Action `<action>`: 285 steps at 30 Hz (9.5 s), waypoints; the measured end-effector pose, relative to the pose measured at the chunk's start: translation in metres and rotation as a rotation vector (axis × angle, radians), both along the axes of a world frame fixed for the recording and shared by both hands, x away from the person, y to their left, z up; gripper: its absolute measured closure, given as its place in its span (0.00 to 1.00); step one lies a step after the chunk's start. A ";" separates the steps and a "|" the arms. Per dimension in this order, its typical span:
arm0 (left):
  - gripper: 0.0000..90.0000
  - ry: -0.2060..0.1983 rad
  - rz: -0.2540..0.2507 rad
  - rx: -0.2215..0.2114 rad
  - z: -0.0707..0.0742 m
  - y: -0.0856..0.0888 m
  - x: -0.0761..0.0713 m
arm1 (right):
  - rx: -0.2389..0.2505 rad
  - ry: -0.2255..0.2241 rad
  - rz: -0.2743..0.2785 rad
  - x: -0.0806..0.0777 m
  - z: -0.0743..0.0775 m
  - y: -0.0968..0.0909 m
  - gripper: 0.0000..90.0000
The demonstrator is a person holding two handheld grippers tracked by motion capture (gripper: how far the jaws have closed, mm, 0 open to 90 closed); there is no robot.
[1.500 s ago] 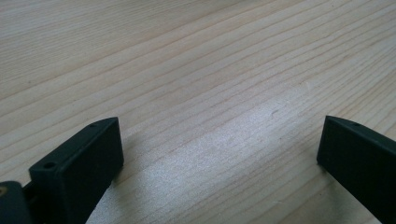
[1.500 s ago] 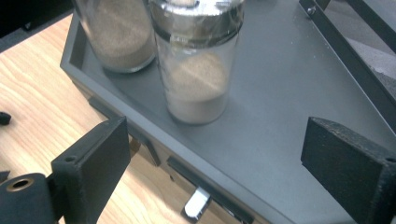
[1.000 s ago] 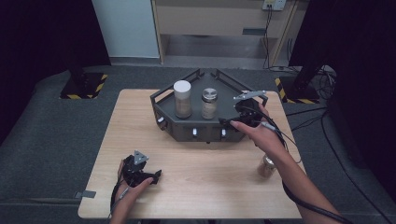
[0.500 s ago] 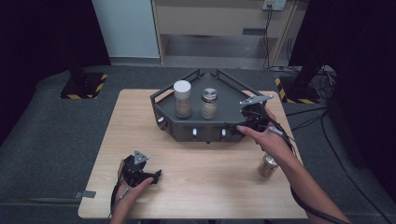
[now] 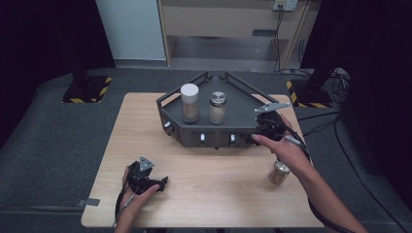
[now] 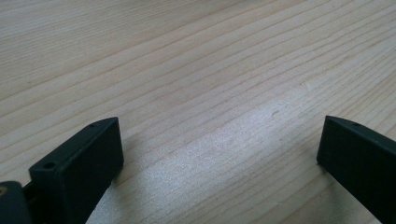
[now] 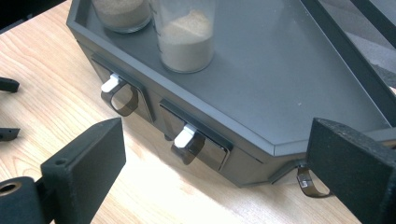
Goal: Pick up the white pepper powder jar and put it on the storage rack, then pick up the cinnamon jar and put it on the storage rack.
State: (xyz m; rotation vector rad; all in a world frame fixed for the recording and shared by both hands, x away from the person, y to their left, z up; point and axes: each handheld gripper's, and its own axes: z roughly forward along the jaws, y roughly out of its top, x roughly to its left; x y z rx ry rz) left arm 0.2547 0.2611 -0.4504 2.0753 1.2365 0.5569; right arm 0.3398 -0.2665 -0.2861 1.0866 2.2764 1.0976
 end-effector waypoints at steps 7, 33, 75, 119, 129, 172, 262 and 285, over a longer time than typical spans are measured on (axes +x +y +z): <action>0.00 0.000 0.000 0.000 0.000 0.000 0.000 | -0.003 -0.002 0.005 -0.008 -0.003 -0.005 0.06; 0.00 -0.001 0.001 0.000 0.000 0.000 0.000 | -0.014 0.000 -0.051 -0.031 -0.016 -0.038 0.04; 0.00 -0.001 0.001 0.000 0.000 0.000 0.000 | -0.010 -0.004 -0.116 -0.066 -0.036 -0.076 0.04; 0.00 -0.001 0.001 -0.001 0.000 0.000 0.000 | -0.011 0.019 -0.146 -0.093 -0.065 -0.098 0.03; 0.00 -0.001 0.001 -0.001 0.000 0.000 0.000 | -0.018 0.031 -0.149 -0.096 -0.071 -0.099 0.03; 0.00 -0.001 0.001 0.000 0.000 0.000 0.000 | -0.023 0.089 -0.165 -0.102 -0.105 -0.104 0.03; 0.00 -0.001 0.002 0.000 0.000 0.000 0.000 | -0.021 0.079 -0.160 -0.075 -0.132 -0.084 0.35; 0.00 -0.001 0.001 -0.001 0.000 0.000 0.000 | -0.069 0.026 -0.118 -0.074 -0.075 -0.071 0.35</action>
